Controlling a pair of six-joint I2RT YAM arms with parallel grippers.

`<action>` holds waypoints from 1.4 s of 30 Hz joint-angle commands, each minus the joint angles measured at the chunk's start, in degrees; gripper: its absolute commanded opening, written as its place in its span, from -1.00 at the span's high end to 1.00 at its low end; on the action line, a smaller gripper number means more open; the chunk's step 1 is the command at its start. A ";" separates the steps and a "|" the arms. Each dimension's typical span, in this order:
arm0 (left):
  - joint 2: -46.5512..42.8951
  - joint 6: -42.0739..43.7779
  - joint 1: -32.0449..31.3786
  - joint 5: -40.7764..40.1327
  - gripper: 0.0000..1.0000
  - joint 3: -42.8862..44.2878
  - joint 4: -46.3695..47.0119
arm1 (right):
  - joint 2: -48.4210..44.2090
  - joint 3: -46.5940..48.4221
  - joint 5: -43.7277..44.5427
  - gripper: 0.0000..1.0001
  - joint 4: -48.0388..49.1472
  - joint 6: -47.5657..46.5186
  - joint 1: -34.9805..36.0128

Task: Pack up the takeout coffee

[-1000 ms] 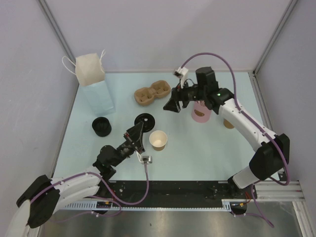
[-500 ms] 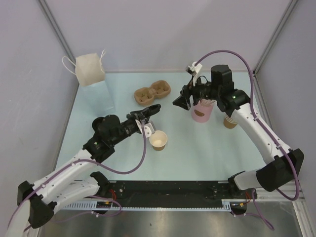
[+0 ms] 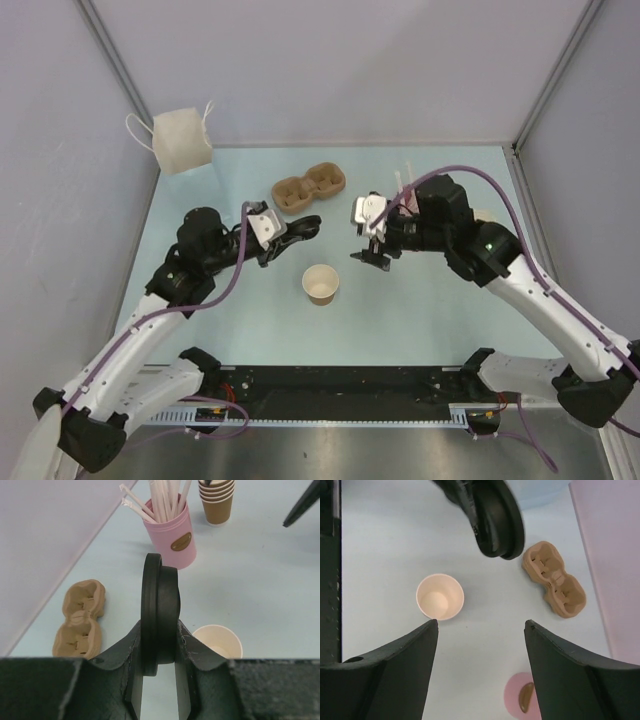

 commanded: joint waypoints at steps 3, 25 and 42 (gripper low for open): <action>6.58 -5.43 3.02 7.20 0.82 9.26 -10.29 | -3.26 -6.71 9.85 -0.50 -1.09 -14.37 4.73; 37.54 4.59 5.57 22.14 1.00 30.99 -43.26 | 5.00 -14.11 30.26 -0.51 12.90 -18.07 20.56; 39.21 3.80 5.57 24.96 0.99 31.60 -44.84 | 12.29 -14.20 37.46 -0.39 17.46 -18.42 28.38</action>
